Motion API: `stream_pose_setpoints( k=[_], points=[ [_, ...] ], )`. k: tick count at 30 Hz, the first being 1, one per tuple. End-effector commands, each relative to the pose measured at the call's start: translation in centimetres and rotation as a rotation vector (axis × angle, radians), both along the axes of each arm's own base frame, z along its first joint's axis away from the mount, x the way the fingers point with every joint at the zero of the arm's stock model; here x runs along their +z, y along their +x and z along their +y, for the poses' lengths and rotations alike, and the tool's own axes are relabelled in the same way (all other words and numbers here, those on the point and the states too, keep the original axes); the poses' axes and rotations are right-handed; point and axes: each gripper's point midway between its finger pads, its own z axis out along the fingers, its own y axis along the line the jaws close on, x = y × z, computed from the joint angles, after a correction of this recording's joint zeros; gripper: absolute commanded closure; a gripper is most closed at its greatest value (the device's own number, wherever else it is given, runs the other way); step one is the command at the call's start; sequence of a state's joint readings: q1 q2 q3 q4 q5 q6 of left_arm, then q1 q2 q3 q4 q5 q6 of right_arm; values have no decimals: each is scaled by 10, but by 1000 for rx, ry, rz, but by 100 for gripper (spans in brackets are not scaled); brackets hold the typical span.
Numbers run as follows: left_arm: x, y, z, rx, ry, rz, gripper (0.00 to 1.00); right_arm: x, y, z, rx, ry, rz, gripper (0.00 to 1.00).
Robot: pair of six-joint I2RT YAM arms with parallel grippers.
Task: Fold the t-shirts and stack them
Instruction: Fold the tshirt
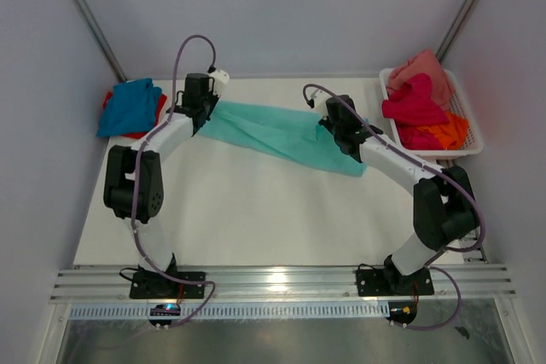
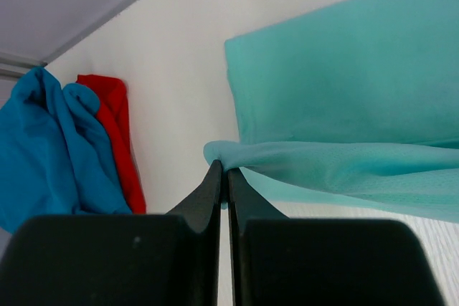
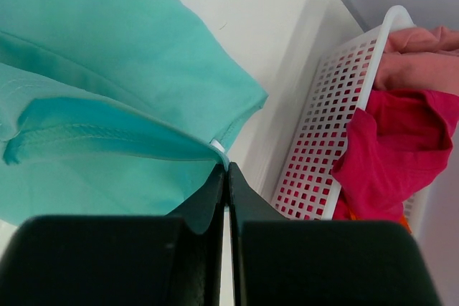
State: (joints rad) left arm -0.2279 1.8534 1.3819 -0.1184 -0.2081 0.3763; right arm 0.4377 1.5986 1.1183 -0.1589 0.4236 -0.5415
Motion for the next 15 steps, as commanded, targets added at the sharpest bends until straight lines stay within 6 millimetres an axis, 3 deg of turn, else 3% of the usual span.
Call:
stream_pose_setpoints(
  k=[1,6,8,9,11,12,15],
  points=[
    [16,26,3,51,10,-84,100,26,24,-3,-53,51,-77,97],
    [12,39,5,60,42,-98,100,23,44,-15,-92,35,-79,97],
    [6,44,7,62,65,-95,98,31,55,-18,-104,37,-100,97],
    [6,46,7,61,68,-101,98,24,59,-21,-112,25,-83,97],
    [4,52,6,58,75,-102,97,33,69,-24,-127,24,-102,97],
    [4,54,6,61,77,-102,98,24,73,-26,-134,16,-81,97],
    [3,63,4,70,67,-112,98,26,84,-25,-139,13,-88,97]
  ],
)
